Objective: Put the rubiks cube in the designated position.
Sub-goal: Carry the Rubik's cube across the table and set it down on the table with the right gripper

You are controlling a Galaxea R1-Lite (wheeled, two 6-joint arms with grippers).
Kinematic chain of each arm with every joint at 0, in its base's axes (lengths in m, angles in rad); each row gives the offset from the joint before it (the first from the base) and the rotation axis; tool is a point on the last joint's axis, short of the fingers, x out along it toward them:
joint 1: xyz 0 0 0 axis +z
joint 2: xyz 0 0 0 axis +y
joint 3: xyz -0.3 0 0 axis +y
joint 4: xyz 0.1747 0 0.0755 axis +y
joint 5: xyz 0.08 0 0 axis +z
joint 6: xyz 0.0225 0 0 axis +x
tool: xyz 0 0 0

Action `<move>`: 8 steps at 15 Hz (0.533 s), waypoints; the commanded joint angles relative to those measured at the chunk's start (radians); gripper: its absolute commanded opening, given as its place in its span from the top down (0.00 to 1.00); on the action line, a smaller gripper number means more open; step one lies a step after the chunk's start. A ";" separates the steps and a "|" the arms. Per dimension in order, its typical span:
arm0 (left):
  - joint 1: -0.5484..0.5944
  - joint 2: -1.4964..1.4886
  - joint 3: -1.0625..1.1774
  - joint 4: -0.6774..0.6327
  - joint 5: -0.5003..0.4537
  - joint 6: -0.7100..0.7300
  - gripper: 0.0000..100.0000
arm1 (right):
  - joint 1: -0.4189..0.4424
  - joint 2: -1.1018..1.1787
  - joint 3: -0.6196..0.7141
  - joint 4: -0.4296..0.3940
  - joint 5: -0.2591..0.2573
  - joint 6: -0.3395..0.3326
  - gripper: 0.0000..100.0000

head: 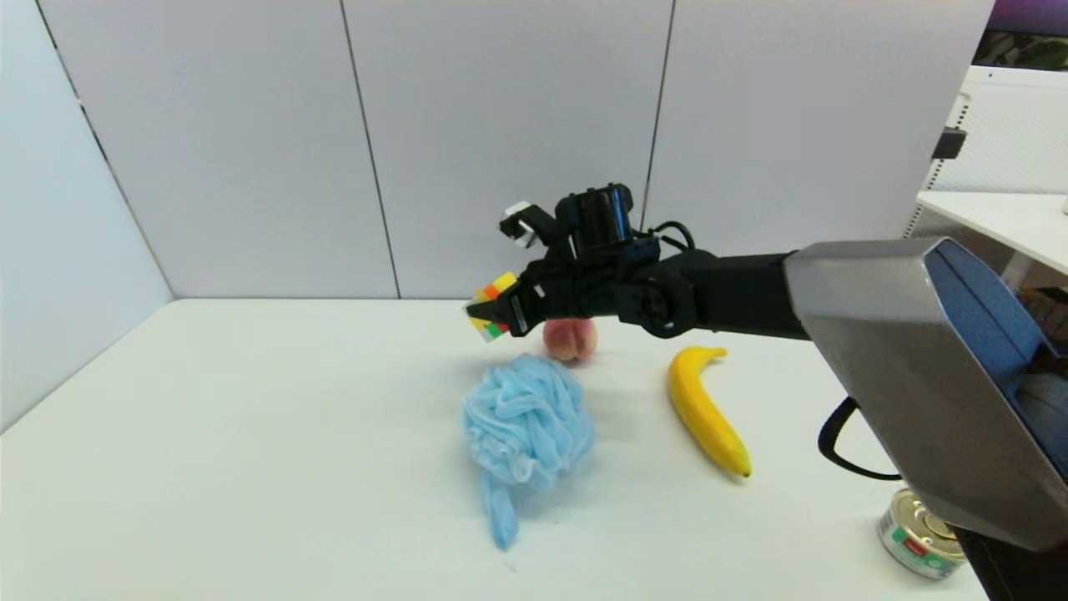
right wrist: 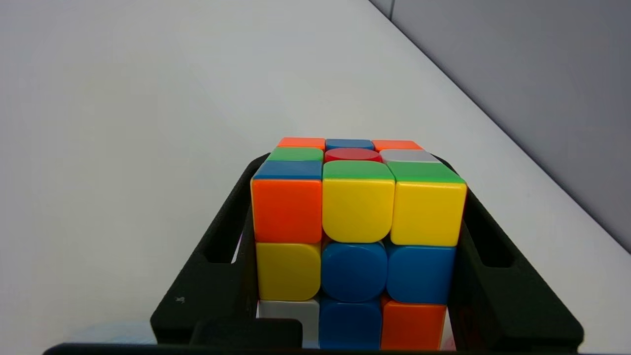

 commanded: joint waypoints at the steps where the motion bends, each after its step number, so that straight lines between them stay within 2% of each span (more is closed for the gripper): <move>1: 0.000 0.002 0.000 -0.002 0.000 -0.001 0.00 | -0.014 0.037 -0.004 -0.011 0.001 -0.017 1.00; 3: 0.000 0.002 0.000 0.001 0.000 -0.001 0.00 | -0.016 0.043 -0.004 -0.011 0.003 -0.028 1.00; 4: 0.000 0.002 0.000 0.001 0.000 -0.001 0.00 | -0.016 0.044 -0.004 -0.011 0.001 -0.026 0.00; 8: 0.000 0.002 0.000 0.001 0.000 -0.001 0.00 | -0.014 0.047 -0.004 -0.043 0.001 -0.017 0.00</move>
